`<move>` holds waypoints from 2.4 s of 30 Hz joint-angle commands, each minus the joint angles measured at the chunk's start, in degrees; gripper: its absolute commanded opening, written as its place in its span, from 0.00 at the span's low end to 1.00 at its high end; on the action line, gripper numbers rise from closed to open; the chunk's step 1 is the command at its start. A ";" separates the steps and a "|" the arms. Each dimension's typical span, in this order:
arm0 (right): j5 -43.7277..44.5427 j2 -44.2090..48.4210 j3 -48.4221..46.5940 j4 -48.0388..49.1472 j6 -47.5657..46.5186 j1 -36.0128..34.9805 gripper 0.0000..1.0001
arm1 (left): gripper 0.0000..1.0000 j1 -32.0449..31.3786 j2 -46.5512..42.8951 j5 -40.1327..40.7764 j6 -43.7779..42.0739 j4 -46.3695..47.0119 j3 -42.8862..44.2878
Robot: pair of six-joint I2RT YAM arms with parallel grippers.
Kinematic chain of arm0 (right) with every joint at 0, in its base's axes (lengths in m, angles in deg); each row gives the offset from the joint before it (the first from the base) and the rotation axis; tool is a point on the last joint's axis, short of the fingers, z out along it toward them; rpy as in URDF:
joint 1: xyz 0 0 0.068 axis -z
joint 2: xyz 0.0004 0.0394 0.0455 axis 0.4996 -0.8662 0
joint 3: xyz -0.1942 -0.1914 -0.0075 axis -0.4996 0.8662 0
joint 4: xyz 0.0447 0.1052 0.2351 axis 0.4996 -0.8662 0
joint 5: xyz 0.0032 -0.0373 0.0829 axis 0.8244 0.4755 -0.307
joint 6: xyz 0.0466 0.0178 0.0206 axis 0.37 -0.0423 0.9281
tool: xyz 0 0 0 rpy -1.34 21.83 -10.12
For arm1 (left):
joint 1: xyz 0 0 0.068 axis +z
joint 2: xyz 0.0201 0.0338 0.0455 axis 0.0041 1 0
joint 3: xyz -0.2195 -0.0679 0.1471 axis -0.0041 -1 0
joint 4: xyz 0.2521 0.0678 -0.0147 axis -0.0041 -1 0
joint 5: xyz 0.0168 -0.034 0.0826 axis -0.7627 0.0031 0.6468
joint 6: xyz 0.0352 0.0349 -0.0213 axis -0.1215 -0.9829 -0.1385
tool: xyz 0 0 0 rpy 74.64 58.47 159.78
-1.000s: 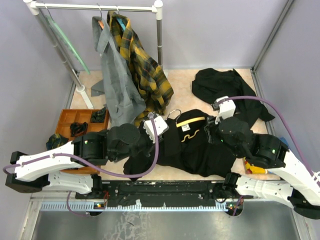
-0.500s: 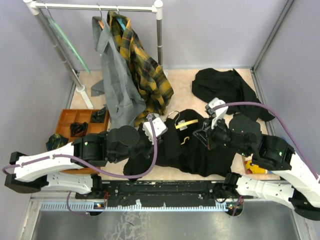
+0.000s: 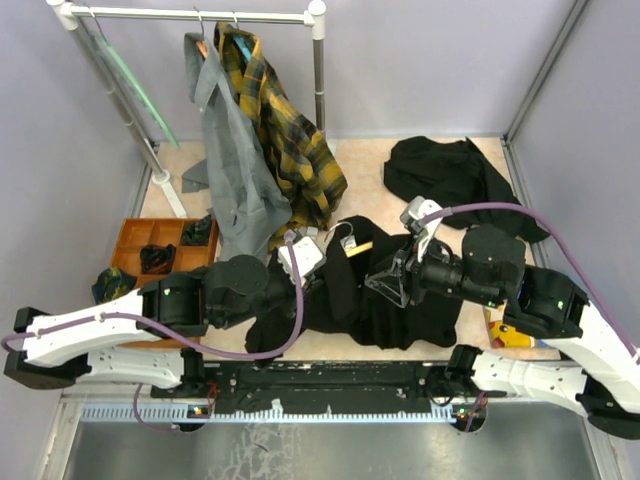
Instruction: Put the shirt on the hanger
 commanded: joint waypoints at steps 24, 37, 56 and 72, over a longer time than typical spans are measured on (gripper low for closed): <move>-6.61 2.00 -16.94 -16.42 -26.23 0.02 0.76 | 0.00 0.15 -24.57 -22.08 -4.62 5.22 -10.66; -20.12 -1.69 -13.63 -21.16 -23.10 0.06 0.71 | 0.00 0.15 -18.08 -28.64 -5.76 3.25 -6.03; -25.37 -3.64 -11.90 -20.09 -21.03 0.06 0.25 | 0.00 0.15 -14.21 -30.17 -7.05 2.90 -2.99; -5.80 -1.11 -22.73 -26.03 -18.52 0.06 0.00 | 0.90 0.15 -7.32 -6.22 -2.70 -0.59 3.22</move>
